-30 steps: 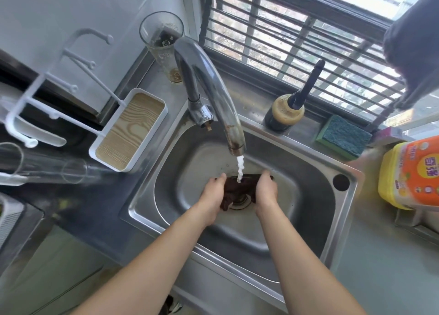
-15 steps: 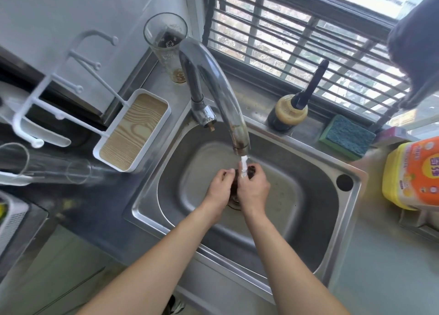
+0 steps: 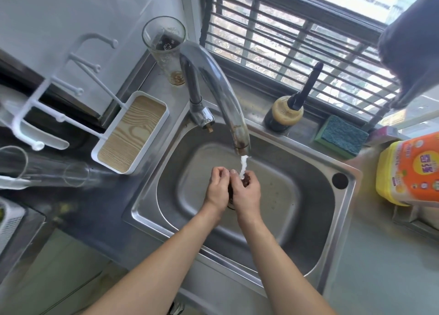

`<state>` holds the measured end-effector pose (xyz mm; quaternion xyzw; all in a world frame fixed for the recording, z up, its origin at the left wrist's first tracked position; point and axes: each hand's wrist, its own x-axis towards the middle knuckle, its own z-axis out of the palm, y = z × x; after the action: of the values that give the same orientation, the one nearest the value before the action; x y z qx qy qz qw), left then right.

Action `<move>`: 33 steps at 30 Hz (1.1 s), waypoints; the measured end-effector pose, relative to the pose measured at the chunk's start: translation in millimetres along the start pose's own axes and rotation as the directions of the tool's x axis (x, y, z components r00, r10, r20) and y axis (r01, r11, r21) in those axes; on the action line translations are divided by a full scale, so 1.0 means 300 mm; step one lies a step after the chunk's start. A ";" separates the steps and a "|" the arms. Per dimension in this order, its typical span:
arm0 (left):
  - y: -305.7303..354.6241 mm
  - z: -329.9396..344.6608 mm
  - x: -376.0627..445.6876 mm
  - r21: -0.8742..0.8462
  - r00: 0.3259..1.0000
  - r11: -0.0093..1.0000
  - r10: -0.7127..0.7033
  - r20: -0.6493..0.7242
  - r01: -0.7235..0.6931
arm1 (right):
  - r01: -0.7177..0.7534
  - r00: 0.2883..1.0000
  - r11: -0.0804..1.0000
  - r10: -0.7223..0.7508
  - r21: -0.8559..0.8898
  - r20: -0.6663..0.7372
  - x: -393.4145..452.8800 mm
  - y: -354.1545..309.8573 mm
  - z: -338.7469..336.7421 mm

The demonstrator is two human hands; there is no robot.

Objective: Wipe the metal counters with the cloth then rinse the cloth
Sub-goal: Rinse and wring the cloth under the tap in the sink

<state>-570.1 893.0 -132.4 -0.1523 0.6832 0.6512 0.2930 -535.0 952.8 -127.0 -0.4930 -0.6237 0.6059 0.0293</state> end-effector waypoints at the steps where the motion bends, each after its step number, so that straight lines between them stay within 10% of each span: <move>1: -0.003 0.007 -0.003 0.003 1.000 1.000 -0.001 -0.002 0.001 | 0.021 1.000 0.999 -0.021 -0.026 -0.011 -0.003 -0.006 0.007; 10: 0.035 -0.032 0.027 0.302 0.974 0.926 0.203 0.104 -0.225 | -0.107 0.977 0.992 0.118 0.069 -0.180 0.083 -0.033 -0.002; 16: 0.058 -0.026 0.070 -0.165 0.946 0.954 -0.278 -0.164 0.252 | -0.127 0.983 0.933 0.163 0.336 -0.080 0.023 -0.025 0.027; 24: 0.027 0.011 0.037 0.194 0.983 0.964 -0.185 -0.001 0.182 | -0.045 0.982 0.999 0.049 0.025 -0.182 0.031 -0.007 0.052; 33: 0.039 -0.017 0.016 0.352 0.987 0.935 -0.100 0.127 0.049 | -0.449 0.842 0.801 0.528 0.397 -0.113 0.151 -0.078 -0.015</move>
<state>-581.6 889.9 -126.0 -0.0770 0.7586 0.5177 0.3880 -569.0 990.7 -132.7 -0.6873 -0.3475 0.6373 0.0279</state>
